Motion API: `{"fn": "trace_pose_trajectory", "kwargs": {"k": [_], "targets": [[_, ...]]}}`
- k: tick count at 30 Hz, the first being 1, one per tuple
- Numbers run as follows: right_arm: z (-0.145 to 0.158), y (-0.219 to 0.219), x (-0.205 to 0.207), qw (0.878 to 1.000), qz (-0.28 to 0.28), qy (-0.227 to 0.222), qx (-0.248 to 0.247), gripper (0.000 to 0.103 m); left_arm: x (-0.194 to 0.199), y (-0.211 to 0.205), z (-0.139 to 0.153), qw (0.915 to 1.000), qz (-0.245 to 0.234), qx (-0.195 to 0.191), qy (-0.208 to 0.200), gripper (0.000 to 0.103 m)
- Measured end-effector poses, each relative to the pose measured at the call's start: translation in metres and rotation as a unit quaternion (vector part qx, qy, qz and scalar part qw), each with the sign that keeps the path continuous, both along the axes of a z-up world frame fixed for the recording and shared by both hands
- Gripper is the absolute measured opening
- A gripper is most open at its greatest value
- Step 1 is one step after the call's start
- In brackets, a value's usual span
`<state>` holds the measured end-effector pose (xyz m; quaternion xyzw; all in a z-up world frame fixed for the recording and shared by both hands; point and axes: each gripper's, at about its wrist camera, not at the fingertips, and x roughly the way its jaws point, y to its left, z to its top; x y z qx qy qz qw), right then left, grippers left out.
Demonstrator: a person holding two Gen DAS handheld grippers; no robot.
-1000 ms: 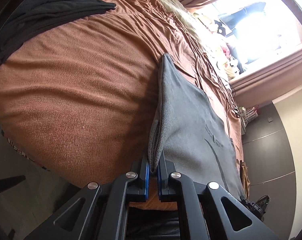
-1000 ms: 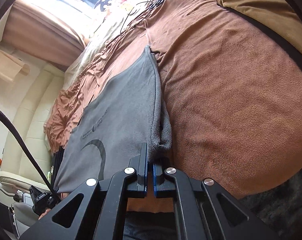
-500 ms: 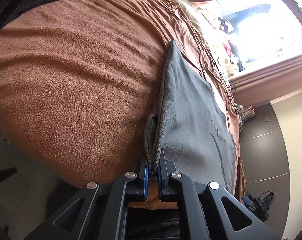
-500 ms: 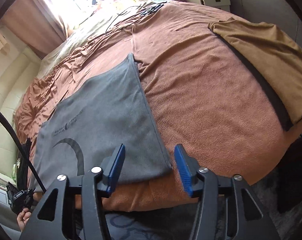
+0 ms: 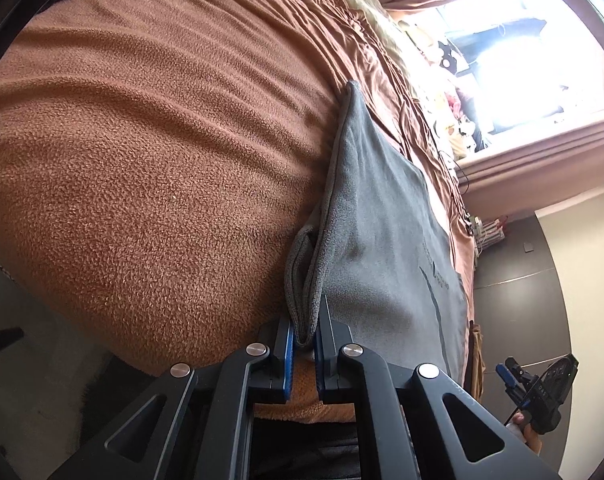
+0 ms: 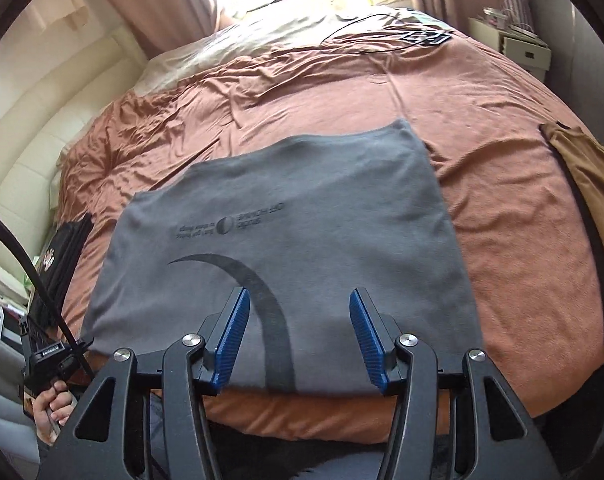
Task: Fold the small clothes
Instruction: 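Open both tools and move them over the folded shirt's printed face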
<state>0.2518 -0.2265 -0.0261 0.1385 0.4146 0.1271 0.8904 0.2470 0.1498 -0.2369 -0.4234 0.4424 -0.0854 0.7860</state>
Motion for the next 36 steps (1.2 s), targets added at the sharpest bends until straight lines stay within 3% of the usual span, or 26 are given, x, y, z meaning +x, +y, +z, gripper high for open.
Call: {"fn": "trace_pose_trajectory", "kwargs": {"k": [9,17,26,36], "targets": [[-0.017,0.074,0.049,0.998,0.054,0.026,-0.028,0.036,-0.004,-0.005,0.0,1.0,0.008,0.006,0.001,0.006],[-0.049,0.116,0.099,0.992,0.083,0.066,-0.061,0.018,-0.011,-0.002,-0.008,0.9996,0.026,-0.009,0.005,0.006],[-0.076,0.149,0.145,0.986,0.093,0.083,-0.107,0.016,-0.017,-0.008,-0.005,0.9991,0.04,0.009,0.009,0.006],[-0.089,0.157,0.19,0.989,0.081,0.072,-0.103,0.016,-0.019,-0.015,-0.004,0.9981,0.058,0.011,0.018,0.006]]}}
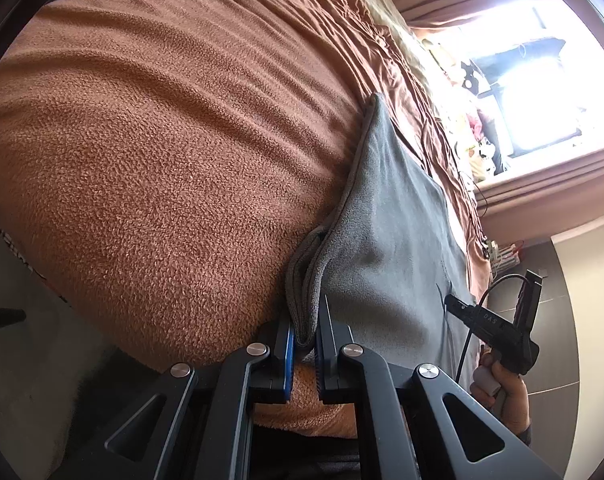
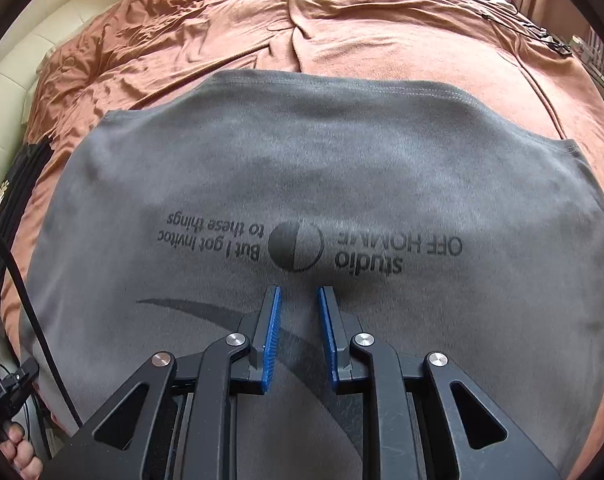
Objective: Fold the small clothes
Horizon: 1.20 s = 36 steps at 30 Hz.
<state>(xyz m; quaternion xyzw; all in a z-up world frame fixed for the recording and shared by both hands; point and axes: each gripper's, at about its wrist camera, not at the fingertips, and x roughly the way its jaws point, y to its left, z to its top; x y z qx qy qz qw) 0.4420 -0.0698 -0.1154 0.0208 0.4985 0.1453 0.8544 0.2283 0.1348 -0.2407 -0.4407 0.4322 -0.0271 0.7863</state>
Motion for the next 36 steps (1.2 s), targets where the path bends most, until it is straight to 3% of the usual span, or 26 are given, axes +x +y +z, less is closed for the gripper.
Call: {"fn": "trace_pose_trajectory", "kwargs": {"k": [11,30,36], "targets": [[0.0,-0.011,0.044,0.999,-0.018,-0.01,0.031,0.016,-0.002,0.002,-0.003,0.9998,0.013,-0.01,0.006,0.006],[-0.005,0.006,0.12,1.0,-0.024,-0.013,0.012,0.016,-0.007,0.011,-0.012,0.999,0.026,-0.036,0.007,0.007],[0.015,0.006,0.127,0.999,-0.028,-0.027,0.001,0.016,-0.011,0.012,-0.01,0.999,0.022,-0.038,0.005,0.007]]}}
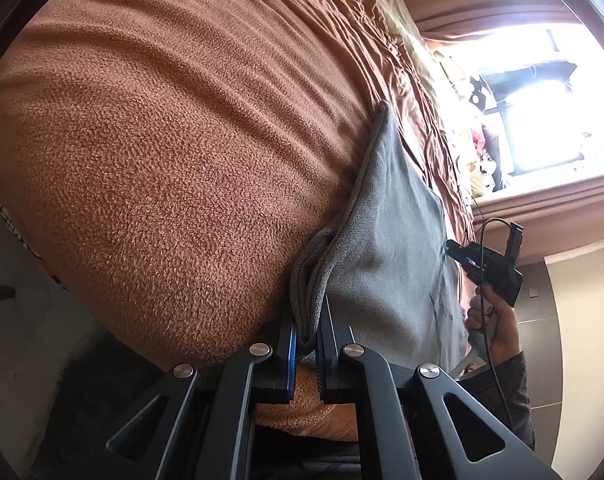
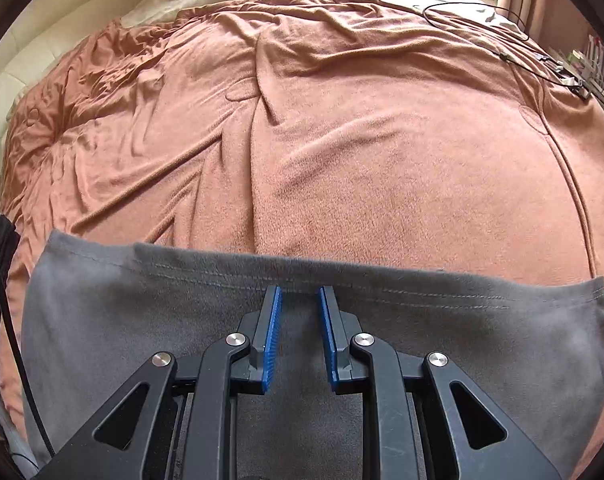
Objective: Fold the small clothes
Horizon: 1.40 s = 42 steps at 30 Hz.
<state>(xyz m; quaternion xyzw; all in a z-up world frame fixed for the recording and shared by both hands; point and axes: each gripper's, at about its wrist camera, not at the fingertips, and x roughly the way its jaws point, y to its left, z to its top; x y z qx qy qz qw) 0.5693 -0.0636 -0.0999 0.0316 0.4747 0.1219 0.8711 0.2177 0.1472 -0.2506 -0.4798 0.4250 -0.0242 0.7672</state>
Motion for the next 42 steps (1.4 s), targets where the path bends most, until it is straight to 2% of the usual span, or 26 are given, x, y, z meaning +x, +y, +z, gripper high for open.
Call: {"fn": "trace_pose_trajectory", "kwargs": {"k": [6,11,16,24,42], "targets": [[0.016,-0.002,-0.035,1.0,0.022,-0.002,0.001,0.016,-0.006,0.002,0.017,0.9982,-0.01,-0.036,-0.046,0.007],[0.006,0.001,-0.075,0.998,0.062,0.03,0.001,0.016,-0.005,0.0,0.038,0.993,-0.031,-0.063,-0.094,0.007],[-0.006,0.0,-0.112,0.995,0.089,0.055,0.005,0.016,0.004,-0.007,0.059,0.9881,-0.05,-0.08,-0.121,0.007],[-0.018,-0.012,-0.162,0.99,0.108,0.086,0.025,0.016,0.023,-0.023,0.088,0.9813,-0.078,-0.095,-0.148,0.007],[-0.028,-0.038,-0.253,0.986,0.116,0.086,0.081,0.016,0.059,-0.066,0.138,0.9732,-0.126,-0.091,-0.169,0.007]]}}
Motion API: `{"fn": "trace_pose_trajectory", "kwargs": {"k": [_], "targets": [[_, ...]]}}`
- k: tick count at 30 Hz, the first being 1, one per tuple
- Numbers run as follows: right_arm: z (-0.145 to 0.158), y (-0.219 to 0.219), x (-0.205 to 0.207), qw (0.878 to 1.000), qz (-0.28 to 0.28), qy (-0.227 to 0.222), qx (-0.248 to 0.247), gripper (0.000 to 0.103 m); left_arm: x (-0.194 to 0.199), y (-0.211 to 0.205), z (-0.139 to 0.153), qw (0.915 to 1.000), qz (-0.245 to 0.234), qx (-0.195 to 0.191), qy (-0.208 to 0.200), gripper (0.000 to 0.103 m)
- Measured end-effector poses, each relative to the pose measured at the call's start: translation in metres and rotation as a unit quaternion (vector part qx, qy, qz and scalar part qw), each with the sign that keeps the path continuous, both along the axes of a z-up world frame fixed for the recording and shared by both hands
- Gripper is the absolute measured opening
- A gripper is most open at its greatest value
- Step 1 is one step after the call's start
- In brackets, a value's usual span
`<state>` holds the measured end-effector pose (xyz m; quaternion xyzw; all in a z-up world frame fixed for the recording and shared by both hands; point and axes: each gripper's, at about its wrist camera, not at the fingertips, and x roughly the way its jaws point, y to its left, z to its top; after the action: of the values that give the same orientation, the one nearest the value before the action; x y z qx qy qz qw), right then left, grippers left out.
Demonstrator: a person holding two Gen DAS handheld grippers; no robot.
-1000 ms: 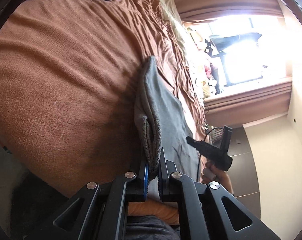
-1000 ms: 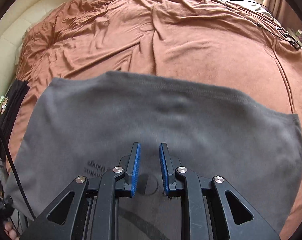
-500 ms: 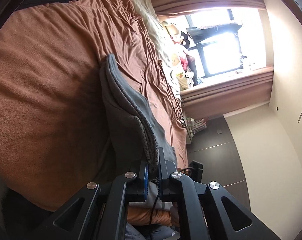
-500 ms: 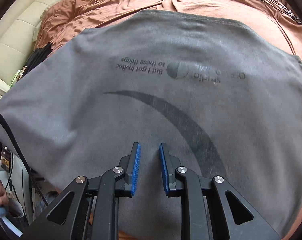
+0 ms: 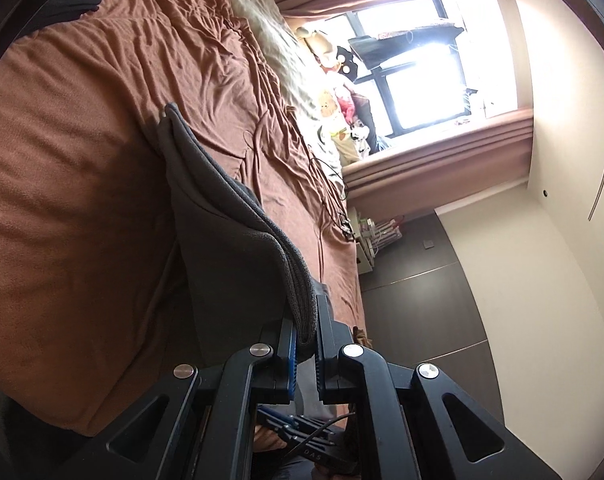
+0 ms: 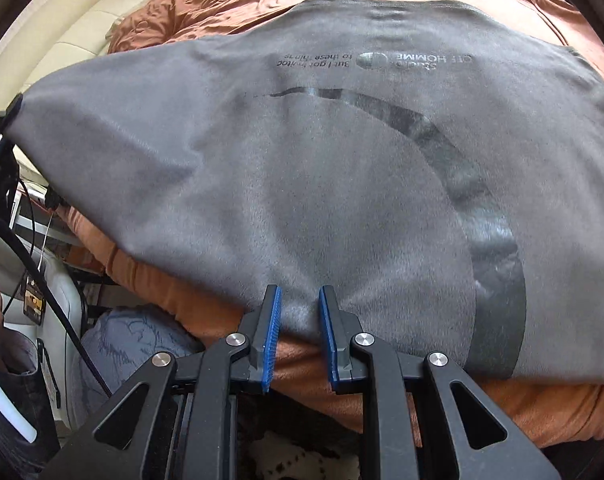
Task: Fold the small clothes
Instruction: 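Fold the held side over the shirt with the left tool, then open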
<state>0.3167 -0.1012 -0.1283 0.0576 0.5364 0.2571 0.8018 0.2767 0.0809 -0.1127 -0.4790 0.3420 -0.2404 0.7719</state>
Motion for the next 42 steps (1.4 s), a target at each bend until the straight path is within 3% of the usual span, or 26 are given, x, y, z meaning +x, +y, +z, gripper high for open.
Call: {"fn": "trace_pose_trajectory", "kwargs": {"k": [5,12,17,24,25,28,38,42], "targets": [[0.003,-0.008,-0.014,1.0,-0.008,-0.004,0.012,0.016,0.01,-0.015,0.02,0.9998,-0.016,0.009,-0.012,0.007],[0.035,-0.05,-0.031,0.996,-0.047,-0.039,0.057,0.016,0.025,-0.052,0.05,0.9978,-0.053,0.026,-0.03,0.006],[0.062,-0.094,-0.047,0.99,-0.088,-0.072,0.089,0.016,0.041,-0.091,0.065,0.9946,-0.087,0.041,-0.039,0.007],[0.076,-0.145,-0.083,0.977,-0.134,-0.095,0.133,0.018,0.056,-0.153,0.076,0.9864,-0.139,0.076,-0.044,0.007],[0.078,-0.154,-0.087,0.975,-0.141,-0.098,0.139,0.023,0.057,-0.162,0.075,0.9848,-0.147,0.082,-0.044,0.007],[0.078,-0.174,-0.1,0.969,-0.168,-0.11,0.141,0.062,0.061,-0.189,0.074,0.9794,-0.169,0.102,-0.044,0.007],[0.063,-0.225,-0.136,0.962,-0.204,-0.104,0.146,0.064,0.073,-0.272,0.046,0.9595,-0.242,0.142,-0.021,0.007],[0.062,-0.235,-0.139,0.961,-0.215,-0.095,0.145,0.064,0.073,-0.302,0.027,0.9469,-0.269,0.177,0.0,0.008]]}}
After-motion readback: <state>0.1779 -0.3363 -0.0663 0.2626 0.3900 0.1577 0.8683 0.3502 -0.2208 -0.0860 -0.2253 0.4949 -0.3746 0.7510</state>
